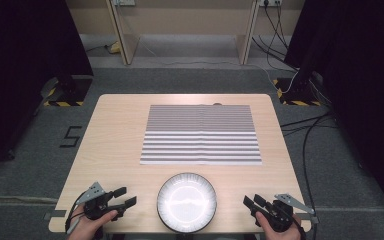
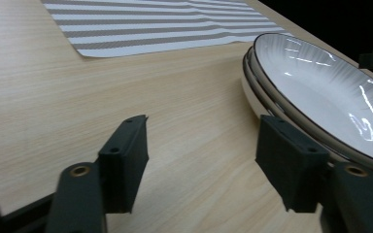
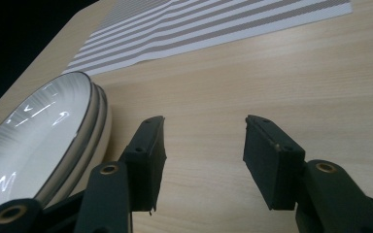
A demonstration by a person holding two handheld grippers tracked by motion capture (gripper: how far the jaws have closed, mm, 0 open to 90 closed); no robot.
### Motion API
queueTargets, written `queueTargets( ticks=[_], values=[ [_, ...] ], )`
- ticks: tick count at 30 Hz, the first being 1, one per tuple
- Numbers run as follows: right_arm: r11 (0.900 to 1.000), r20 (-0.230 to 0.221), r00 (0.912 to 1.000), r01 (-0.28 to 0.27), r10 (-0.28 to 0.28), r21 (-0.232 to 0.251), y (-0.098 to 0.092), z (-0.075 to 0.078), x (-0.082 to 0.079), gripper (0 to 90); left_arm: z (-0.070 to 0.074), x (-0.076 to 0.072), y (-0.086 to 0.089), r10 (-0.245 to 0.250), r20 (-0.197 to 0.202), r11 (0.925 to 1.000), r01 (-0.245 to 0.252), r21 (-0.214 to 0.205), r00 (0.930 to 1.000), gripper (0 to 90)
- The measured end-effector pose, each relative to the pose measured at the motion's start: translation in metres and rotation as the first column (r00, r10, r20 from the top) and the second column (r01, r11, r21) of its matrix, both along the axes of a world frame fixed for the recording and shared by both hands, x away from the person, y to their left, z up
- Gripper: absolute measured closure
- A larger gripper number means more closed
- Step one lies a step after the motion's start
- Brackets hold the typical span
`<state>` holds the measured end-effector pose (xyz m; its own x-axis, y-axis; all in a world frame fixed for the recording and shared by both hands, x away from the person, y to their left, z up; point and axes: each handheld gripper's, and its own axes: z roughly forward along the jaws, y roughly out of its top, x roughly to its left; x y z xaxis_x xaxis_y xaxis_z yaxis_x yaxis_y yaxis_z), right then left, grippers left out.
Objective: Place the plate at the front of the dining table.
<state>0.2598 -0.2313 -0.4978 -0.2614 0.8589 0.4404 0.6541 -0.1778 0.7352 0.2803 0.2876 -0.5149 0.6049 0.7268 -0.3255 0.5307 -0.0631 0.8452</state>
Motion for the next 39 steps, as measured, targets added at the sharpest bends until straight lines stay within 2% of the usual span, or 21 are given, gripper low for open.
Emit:
queueTargets(
  ticks=[3, 4, 5, 6, 13, 16, 19, 21, 22, 23, 24, 25, 26, 27, 28, 30, 31, 32, 35, 39],
  values=[
    [0.9999, -0.006, 0.9999, -0.010, 0.010, 0.003, 0.004, 0.001, -0.001, 51.7, 0.003, 0.000, -0.005, -0.020, 0.002, 0.9998, 0.020, -0.003, 0.9998, 38.4],
    [0.9996, -0.003, 0.9996, -0.030, 0.030, 0.001, 0.008, 0.005, -0.001, 52.6, 0.006, 0.000, -0.011, -0.029, -0.013, 0.9994, 0.029, -0.020, 0.9995, 43.7],
    [0.9993, -0.005, 0.9993, -0.037, 0.037, 0.002, 0.011, 0.007, -0.001, 53.0, 0.006, 0.000, -0.011, -0.029, -0.013, 0.9994, 0.029, -0.020, 0.9995, 45.0],
    [0.9990, -0.005, 0.9990, -0.045, 0.045, -0.001, 0.014, 0.009, -0.002, 55.1, 0.008, 0.001, -0.016, -0.049, -0.024, 0.9978, 0.048, -0.046, 0.9985, 45.9],
    [0.9943, -0.012, 0.9945, -0.104, 0.104, -0.023, 0.032, 0.016, 0.000, 57.0, 0.012, 0.003, -0.033, -0.106, -0.049, 0.9940, 0.104, -0.035, 0.9932, 46.0],
    [0.9885, -0.006, 0.9887, -0.150, 0.150, -0.023, 0.043, 0.024, 0.002, 57.9, 0.019, 0.004, -0.048, -0.143, -0.059, 0.9895, 0.141, -0.032, 0.9880, 45.3],
    [0.9811, -0.009, 0.9818, -0.190, 0.190, -0.035, 0.052, 0.032, 0.005, 63.1, 0.021, 0.006, -0.054, -0.152, -0.068, 0.9882, 0.150, -0.030, 0.9861, 45.0],
    [0.9790, -0.020, 0.9797, -0.200, 0.200, -0.039, 0.055, 0.034, 0.006, 66.0, 0.022, 0.007, -0.059, -0.159, -0.076, 0.9872, 0.159, -0.016, 0.9843, 45.0],
    [0.9735, -0.040, 0.9741, -0.224, 0.223, -0.044, 0.060, 0.036, 0.009, 69.1, 0.022, 0.008, -0.063, -0.167, -0.090, 0.9860, 0.167, -0.007, 0.9819, 45.0],
    [0.9715, -0.041, 0.9725, -0.231, 0.229, -0.051, 0.061, 0.036, 0.010, 70.2, 0.021, 0.009, -0.065, -0.172, -0.100, 0.9850, 0.172, -0.009, 0.9800, 45.0],
    [0.9685, -0.060, 0.9682, -0.245, 0.243, -0.043, 0.064, 0.036, 0.011, 71.6, 0.021, 0.009, -0.066, -0.176, -0.110, 0.9844, 0.176, -0.009, 0.9783, 45.0],
    [0.9685, -0.060, 0.9682, -0.245, 0.243, -0.043, 0.064, 0.036, 0.011, 71.6, 0.021, 0.009, -0.066, -0.176, -0.110, 0.9844, 0.176, -0.009, 0.9783, 45.0],
    [0.9613, -0.081, 0.9591, -0.274, 0.271, -0.027, 0.069, 0.035, 0.011, 72.7, 0.020, 0.009, -0.068, -0.179, -0.119, 0.9837, 0.180, -0.007, 0.9766, 45.0],
    [0.9613, -0.081, 0.9591, -0.274, 0.271, -0.027, 0.069, 0.035, 0.011, 72.7, 0.020, 0.009, -0.068, -0.179, -0.119, 0.9837, 0.180, -0.007, 0.9766, 45.2],
    [0.9582, -0.106, 0.9541, -0.285, 0.280, -0.030, 0.074, 0.033, 0.012, 72.6, 0.019, 0.010, -0.069, -0.180, -0.135, 0.9832, 0.183, 0.005, 0.9743, 45.7],
    [0.9570, -0.135, 0.9498, -0.289, 0.282, -0.030, 0.077, 0.030, 0.013, 72.8, 0.018, 0.010, -0.071, -0.180, -0.146, 0.9831, 0.183, 0.006, 0.9727, 46.2],
    [0.9570, -0.135, 0.9498, -0.289, 0.282, -0.030, 0.077, 0.030, 0.013, 72.8, 0.018, 0.010, -0.071, -0.180, -0.146, 0.9831, 0.183, 0.006, 0.9727, 46.8],
    [0.9590, -0.157, 0.9484, -0.282, 0.275, -0.023, 0.079, 0.028, 0.013, 73.2, 0.019, 0.009, -0.071, -0.187, -0.152, 0.9816, 0.191, 0.013, 0.9706, 47.7],
    [0.9601, -0.162, 0.9488, -0.279, 0.271, -0.025, 0.080, 0.028, 0.013, 74.2, 0.021, 0.009, -0.073, -0.184, -0.166, 0.9819, 0.189, 0.014, 0.9688, 48.6],
    [0.9586, -0.188, 0.9432, -0.284, 0.274, -0.025, 0.081, 0.027, 0.015, 78.4, 0.022, 0.010, -0.074, -0.188, -0.189, 0.9803, 0.196, 0.024, 0.9638, 52.2]
  ],
)
